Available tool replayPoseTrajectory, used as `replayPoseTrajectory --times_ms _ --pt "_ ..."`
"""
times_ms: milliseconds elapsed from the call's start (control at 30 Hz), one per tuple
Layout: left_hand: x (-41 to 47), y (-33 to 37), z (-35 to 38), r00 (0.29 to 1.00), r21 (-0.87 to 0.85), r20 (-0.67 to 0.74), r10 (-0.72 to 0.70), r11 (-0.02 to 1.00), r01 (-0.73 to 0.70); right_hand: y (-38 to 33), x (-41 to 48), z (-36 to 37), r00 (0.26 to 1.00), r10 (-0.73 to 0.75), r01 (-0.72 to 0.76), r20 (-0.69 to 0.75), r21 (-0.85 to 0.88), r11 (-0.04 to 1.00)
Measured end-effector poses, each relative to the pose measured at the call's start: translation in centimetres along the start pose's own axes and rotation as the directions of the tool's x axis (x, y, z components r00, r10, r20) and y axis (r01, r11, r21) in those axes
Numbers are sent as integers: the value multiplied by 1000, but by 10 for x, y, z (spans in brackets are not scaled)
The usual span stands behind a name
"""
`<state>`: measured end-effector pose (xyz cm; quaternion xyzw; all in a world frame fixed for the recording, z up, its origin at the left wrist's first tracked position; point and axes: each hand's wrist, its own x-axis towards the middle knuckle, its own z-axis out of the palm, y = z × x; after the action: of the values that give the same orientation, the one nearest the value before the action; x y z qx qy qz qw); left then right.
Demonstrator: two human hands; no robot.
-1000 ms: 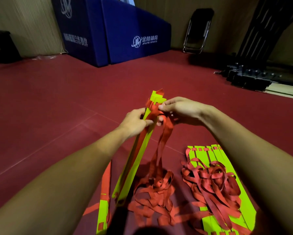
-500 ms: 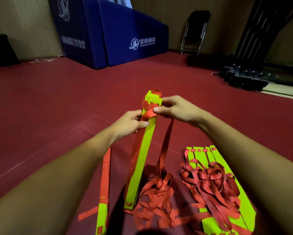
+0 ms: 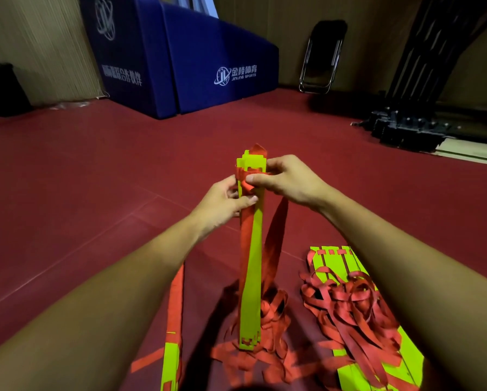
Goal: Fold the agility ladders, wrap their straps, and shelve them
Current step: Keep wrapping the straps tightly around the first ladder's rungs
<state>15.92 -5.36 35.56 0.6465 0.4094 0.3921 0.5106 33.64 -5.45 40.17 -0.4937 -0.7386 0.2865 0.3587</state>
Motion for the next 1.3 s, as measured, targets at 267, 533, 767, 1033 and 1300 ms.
replayPoseTrajectory --times_ms 267,533,767,1033,1300 --pt "3 -4 2 968 432 -174 182 897 -91 4 4 2 977 22 -29 -212 -27 999" --pt "2 0 25 929 577 -251 271 813 -81 3 9 6 879 184 -215 -440 -20 976" --pt "-3 0 34 922 672 -313 227 740 46 -5 13 19 877 195 -184 -440 69 981" --pt "1 -4 15 931 524 -333 150 850 50 -17 2 -2 995 99 -103 32 191 976" --pt "9 -3 7 959 275 -262 108 961 -33 -6 5 -8 989 142 -129 -46 221 967"
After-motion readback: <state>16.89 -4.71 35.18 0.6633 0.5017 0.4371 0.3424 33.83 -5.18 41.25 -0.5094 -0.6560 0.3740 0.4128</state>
